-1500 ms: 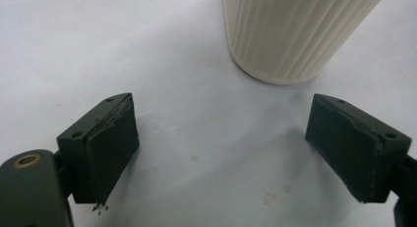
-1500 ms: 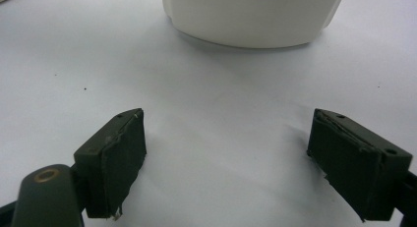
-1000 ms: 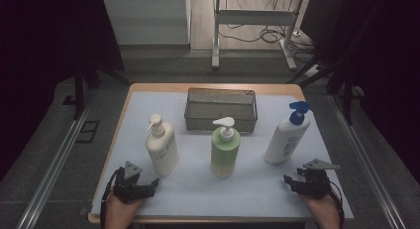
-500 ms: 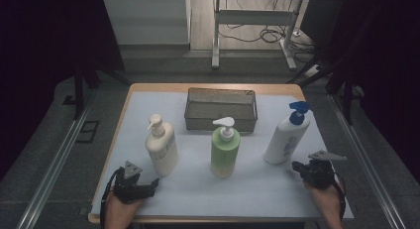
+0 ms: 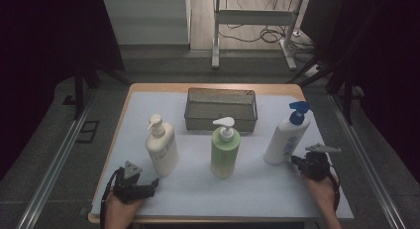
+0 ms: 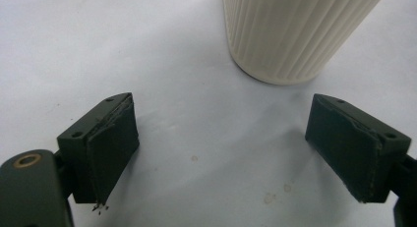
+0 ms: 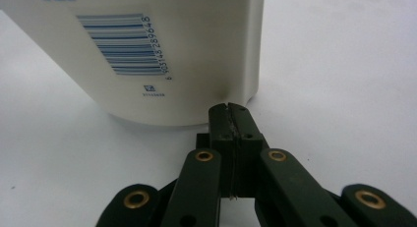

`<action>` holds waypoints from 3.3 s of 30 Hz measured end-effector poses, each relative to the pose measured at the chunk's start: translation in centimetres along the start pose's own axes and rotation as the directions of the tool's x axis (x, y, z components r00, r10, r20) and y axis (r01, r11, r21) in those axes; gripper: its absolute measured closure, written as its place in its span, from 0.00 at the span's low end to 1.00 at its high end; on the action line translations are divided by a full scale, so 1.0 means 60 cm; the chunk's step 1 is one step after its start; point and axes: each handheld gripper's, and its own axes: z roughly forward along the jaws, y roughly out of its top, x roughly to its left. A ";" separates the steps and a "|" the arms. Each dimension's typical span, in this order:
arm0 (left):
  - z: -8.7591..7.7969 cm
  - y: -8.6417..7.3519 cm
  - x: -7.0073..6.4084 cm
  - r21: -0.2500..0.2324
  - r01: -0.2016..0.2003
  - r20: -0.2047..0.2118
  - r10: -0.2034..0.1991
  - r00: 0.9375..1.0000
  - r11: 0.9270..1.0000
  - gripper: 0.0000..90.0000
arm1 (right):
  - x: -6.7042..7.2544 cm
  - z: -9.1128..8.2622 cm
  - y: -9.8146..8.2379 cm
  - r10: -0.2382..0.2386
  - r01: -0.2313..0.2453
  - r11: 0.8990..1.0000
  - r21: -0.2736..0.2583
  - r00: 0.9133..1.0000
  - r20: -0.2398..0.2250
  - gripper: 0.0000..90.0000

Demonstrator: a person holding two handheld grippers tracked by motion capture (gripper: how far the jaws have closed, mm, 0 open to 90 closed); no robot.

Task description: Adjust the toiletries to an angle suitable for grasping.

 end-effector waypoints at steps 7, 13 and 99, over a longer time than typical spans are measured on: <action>0.000 0.000 0.000 0.001 0.000 0.000 0.000 1.000 1.000 0.14 | -0.005 0.005 0.001 0.012 -0.012 1.000 -0.003 1.000 0.017 1.00; 0.000 0.000 0.000 0.001 -0.001 0.000 0.001 1.000 1.000 0.14 | -0.006 0.015 0.010 0.016 -0.015 1.000 -0.009 1.000 0.024 1.00; 0.000 0.000 0.000 0.000 -0.001 -0.001 0.001 1.000 1.000 0.14 | 0.096 0.014 0.012 -0.069 0.069 0.997 -0.046 0.998 -0.002 1.00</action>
